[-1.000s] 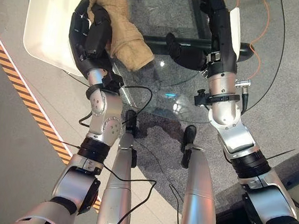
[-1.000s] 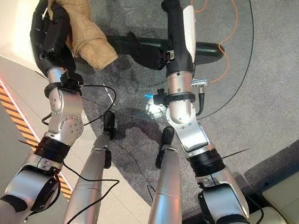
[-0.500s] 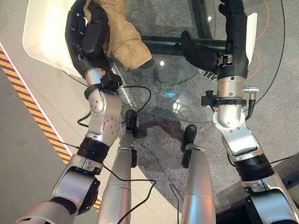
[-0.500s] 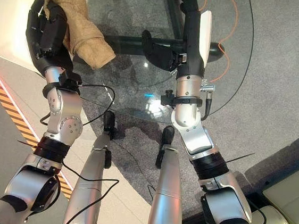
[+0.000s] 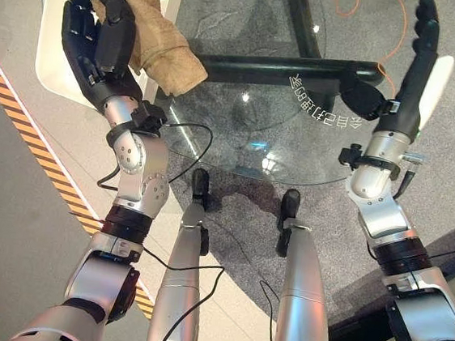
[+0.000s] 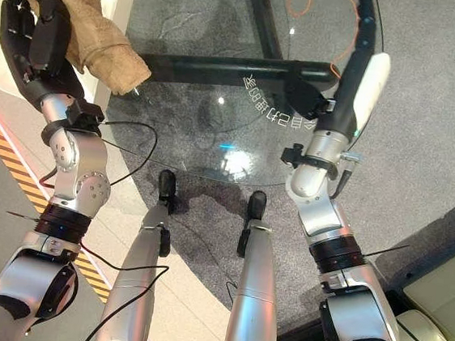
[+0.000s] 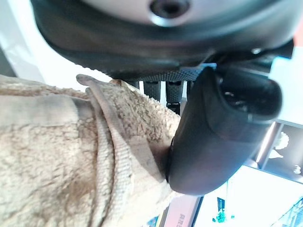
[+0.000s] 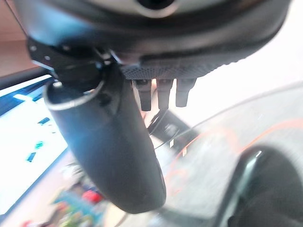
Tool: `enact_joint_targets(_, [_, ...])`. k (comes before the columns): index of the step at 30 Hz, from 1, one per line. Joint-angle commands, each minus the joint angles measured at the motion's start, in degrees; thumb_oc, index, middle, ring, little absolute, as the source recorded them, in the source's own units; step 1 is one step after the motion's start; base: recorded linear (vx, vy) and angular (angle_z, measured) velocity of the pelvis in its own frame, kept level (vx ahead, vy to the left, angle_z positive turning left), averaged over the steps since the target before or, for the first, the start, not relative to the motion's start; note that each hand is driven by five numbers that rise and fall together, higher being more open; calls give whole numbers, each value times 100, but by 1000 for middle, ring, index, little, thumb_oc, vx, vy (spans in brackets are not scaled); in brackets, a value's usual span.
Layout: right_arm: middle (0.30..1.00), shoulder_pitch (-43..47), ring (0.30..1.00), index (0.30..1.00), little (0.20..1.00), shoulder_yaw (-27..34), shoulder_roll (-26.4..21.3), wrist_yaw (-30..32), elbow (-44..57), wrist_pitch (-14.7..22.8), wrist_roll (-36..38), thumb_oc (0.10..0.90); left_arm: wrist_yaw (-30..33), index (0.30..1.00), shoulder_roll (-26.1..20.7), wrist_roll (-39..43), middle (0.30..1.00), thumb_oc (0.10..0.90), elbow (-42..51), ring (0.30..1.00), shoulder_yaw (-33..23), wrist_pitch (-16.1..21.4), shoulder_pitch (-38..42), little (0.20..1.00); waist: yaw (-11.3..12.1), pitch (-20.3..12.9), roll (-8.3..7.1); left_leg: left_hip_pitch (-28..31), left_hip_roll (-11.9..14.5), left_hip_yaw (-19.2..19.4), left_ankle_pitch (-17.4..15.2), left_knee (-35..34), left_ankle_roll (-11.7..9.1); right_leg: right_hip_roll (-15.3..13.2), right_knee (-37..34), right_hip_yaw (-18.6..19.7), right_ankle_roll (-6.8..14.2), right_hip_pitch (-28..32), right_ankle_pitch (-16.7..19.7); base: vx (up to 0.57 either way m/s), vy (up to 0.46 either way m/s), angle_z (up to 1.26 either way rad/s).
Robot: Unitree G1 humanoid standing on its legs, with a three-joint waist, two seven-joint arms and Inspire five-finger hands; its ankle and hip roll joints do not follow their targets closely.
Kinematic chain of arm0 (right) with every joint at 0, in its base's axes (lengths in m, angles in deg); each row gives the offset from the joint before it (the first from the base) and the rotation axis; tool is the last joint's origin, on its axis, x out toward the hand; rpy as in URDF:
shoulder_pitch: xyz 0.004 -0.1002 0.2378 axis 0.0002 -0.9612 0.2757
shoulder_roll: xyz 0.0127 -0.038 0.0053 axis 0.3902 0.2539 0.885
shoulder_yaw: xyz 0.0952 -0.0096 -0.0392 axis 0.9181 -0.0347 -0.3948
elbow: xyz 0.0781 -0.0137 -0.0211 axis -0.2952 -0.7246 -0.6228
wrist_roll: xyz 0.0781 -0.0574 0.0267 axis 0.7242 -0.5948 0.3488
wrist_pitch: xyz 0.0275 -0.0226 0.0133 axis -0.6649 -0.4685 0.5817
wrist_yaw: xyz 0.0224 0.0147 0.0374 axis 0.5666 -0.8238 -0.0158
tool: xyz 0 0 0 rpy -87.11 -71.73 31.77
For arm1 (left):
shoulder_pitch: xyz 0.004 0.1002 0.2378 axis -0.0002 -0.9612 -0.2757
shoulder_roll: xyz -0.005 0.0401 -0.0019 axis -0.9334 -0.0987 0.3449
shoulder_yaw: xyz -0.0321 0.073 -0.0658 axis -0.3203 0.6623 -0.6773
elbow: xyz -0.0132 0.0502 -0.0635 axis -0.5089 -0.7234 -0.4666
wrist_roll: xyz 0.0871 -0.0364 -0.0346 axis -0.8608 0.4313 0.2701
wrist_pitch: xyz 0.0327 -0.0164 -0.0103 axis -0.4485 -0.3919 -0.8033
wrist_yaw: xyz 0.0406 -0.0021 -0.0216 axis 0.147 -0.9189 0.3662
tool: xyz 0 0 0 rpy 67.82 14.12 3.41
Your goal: Wipe the table with a cloth and put it in the basket.
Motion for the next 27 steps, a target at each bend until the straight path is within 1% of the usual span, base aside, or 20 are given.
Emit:
enact_joint_targets(1, [900,226,900,900,900,459,-383,615,110,473,72,800,86,300,-638,-629,300,100,199,300,-356,1057,727,200,57,-161,-129,144,-167,109,-861,597,303,21,-994,-285,102,360,620,1,-3,-4])
enact_joint_targets(4, [900,214,900,900,900,435,-465,745,-274,427,193,800,185,300,-732,-638,300,100,83,300,-366,1117,763,200,67,-161,-122,152,-160,111,-881,598,306,14,-1000,-299,96,369,607,0,-1,-1])
enact_joint_targets(7, [900,226,900,900,900,389,-545,923,-778,510,386,800,434,300,-875,-810,300,100,-103,300,-331,1185,852,200,71,-161,-116,123,-144,107,-895,626,304,15,-973,-313,83,345,592,0,0,0])
enact_joint_targets(9, [900,239,900,900,900,370,-594,936,-957,505,533,800,543,300,-954,-882,300,100,-189,300,-311,1168,912,200,74,-161,-118,108,-135,105,-900,642,301,14,-961,-316,78,334,586,0,0,0])
enact_joint_targets(13, [900,289,900,900,900,250,-636,1045,-1658,579,925,800,849,300,-1260,-951,300,100,-621,300,-157,1123,1174,200,68,-161,-121,106,-108,112,-898,637,302,24,-953,-331,58,336,567,0,0,0])
enact_joint_targets(17, [900,266,900,900,900,245,-648,1024,-2219,789,1384,800,1051,300,-1513,-966,300,100,-911,300,-38,1081,1384,200,62,-161,-121,96,-85,119,-903,637,301,24,-949,-345,43,334,554,-2,-1,-2])
enact_joint_targets(18, [900,269,900,900,900,244,-646,1022,-2237,796,1395,800,1063,300,-1523,-973,300,100,-924,300,-28,1077,1399,200,64,-161,-124,94,-84,120,-903,637,301,25,-948,-345,42,332,554,0,0,0])
enact_joint_targets(23, [900,214,900,900,900,255,-612,846,-3002,883,1528,800,1443,300,-1803,-1237,300,100,-1290,300,195,903,1674,200,52,-161,-122,79,-64,109,-915,661,314,48,-934,-335,17,325,539,0,0,0])
enact_joint_targets(27, [900,191,900,900,900,257,-539,603,-3580,920,1676,800,1551,300,-1925,-1304,300,100,-1532,300,345,800,1911,200,53,-161,-122,79,-39,120,-917,659,328,51,-939,-344,4,330,533,0,0,0])
